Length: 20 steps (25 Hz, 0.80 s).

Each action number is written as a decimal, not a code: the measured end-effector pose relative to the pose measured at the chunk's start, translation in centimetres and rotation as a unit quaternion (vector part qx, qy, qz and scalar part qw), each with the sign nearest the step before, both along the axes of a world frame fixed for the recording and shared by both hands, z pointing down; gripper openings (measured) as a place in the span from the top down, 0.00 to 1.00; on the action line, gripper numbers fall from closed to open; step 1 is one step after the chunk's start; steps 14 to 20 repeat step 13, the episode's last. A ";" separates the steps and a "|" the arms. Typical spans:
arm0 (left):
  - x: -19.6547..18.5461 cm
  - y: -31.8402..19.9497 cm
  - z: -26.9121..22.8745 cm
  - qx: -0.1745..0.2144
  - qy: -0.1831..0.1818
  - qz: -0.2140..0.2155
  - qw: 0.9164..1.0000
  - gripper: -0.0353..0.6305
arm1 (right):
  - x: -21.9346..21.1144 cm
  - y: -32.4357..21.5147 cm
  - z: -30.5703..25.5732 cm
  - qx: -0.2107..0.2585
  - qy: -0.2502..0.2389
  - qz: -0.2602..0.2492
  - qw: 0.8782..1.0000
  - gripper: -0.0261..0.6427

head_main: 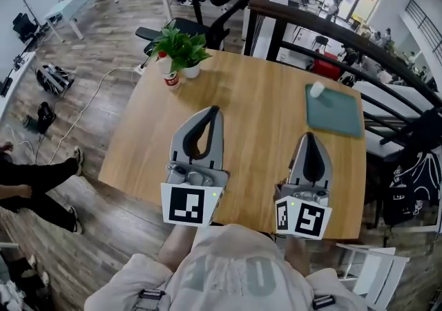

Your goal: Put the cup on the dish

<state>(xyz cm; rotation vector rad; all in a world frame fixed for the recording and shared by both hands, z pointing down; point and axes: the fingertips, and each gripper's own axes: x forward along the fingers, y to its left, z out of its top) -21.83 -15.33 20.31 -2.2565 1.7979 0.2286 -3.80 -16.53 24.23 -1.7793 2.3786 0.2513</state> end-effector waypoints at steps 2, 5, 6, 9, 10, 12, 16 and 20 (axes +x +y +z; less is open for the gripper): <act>-2.6 0.3 0.0 -0.005 0.006 -0.005 1.000 0.93 | -2.3 0.1 0.2 -0.005 0.013 -0.006 1.000 0.93; -4.4 1.4 0.4 -0.007 0.014 -0.008 1.000 0.93 | -4.0 1.0 0.2 -0.002 0.019 -0.011 1.000 0.93; -4.1 1.9 0.4 -0.006 0.013 -0.008 1.000 0.93 | -3.7 1.3 0.2 0.001 0.017 -0.013 1.000 0.93; -2.7 3.1 0.4 0.003 0.008 -0.009 1.000 0.93 | -2.5 2.3 0.3 0.012 0.011 -0.015 1.000 0.93; -2.5 3.4 0.4 0.006 0.008 -0.009 1.000 0.93 | -2.3 2.6 0.4 0.014 0.010 -0.016 1.000 0.93; -2.3 4.1 0.7 0.011 0.009 -0.008 1.000 0.93 | -2.1 3.2 0.8 0.015 0.012 -0.018 1.000 0.93; -2.3 4.5 0.9 0.014 0.010 -0.008 1.000 0.93 | -2.1 3.5 1.0 0.015 0.013 -0.019 1.000 0.93; -2.3 4.5 0.9 0.014 0.010 -0.008 1.000 0.93 | -2.1 3.5 1.0 0.015 0.013 -0.019 1.000 0.93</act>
